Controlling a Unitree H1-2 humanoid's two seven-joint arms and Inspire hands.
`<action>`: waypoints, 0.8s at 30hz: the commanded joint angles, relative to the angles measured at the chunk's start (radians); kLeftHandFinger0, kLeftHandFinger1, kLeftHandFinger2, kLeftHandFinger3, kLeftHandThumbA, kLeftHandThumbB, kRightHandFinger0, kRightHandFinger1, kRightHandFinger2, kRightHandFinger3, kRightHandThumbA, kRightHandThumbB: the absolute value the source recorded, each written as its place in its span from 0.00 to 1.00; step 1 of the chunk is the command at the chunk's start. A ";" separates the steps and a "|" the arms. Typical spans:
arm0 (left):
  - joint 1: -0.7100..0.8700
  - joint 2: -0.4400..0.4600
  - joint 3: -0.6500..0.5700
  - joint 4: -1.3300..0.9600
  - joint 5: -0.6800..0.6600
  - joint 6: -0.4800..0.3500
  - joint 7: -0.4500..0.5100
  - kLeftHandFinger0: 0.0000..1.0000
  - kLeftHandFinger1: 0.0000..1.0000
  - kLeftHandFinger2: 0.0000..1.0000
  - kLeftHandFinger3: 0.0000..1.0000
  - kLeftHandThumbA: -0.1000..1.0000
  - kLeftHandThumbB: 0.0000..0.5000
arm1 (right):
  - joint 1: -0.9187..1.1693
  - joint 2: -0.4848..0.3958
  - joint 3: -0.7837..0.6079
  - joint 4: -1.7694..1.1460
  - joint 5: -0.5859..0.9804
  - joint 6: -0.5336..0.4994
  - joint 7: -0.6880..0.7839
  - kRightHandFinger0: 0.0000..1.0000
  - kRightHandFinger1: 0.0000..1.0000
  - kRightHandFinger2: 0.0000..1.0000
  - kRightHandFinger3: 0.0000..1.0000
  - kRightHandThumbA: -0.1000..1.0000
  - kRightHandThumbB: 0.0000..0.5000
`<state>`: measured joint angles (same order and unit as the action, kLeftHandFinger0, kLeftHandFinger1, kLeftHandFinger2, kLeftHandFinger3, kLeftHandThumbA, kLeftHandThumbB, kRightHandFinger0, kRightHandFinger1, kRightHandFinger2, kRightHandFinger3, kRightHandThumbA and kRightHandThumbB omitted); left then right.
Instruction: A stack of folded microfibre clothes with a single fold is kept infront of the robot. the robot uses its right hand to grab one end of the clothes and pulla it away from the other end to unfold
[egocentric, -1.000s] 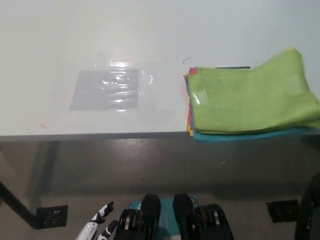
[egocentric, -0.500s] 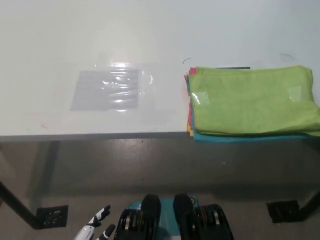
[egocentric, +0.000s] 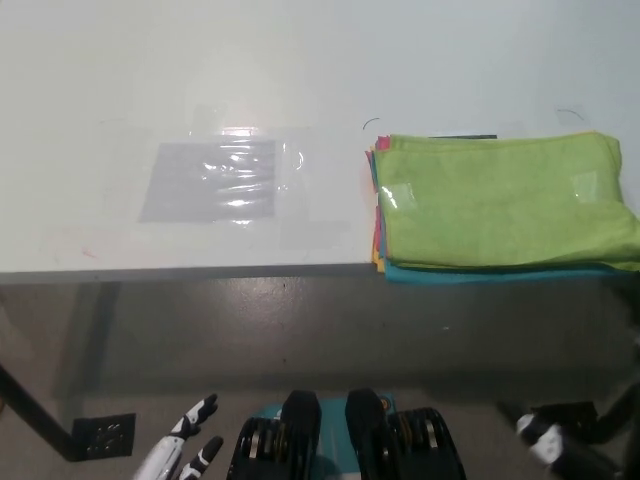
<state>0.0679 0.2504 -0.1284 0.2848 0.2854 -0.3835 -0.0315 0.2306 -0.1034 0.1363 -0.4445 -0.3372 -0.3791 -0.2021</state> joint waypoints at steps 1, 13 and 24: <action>-0.016 0.016 0.006 -0.007 -0.039 -0.068 -0.010 1.00 1.00 1.00 1.00 1.00 1.00 | 0.015 0.003 0.027 0.093 0.070 -0.060 0.038 1.00 1.00 1.00 1.00 1.00 0.66; -0.059 0.007 0.000 0.020 -0.019 -0.073 -0.006 1.00 1.00 1.00 1.00 1.00 1.00 | -0.095 -0.014 0.022 0.527 0.160 -0.029 0.111 1.00 1.00 1.00 1.00 1.00 0.76; -0.089 0.004 -0.008 0.034 -0.019 -0.067 -0.016 1.00 1.00 1.00 1.00 1.00 1.00 | -0.155 -0.032 0.011 0.654 0.315 0.026 0.246 1.00 1.00 1.00 1.00 1.00 0.79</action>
<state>0.0059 0.2441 -0.1333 0.3261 0.2692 -0.4236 -0.0395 0.0963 -0.1214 0.1595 0.2102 -0.1074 -0.3708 -0.0266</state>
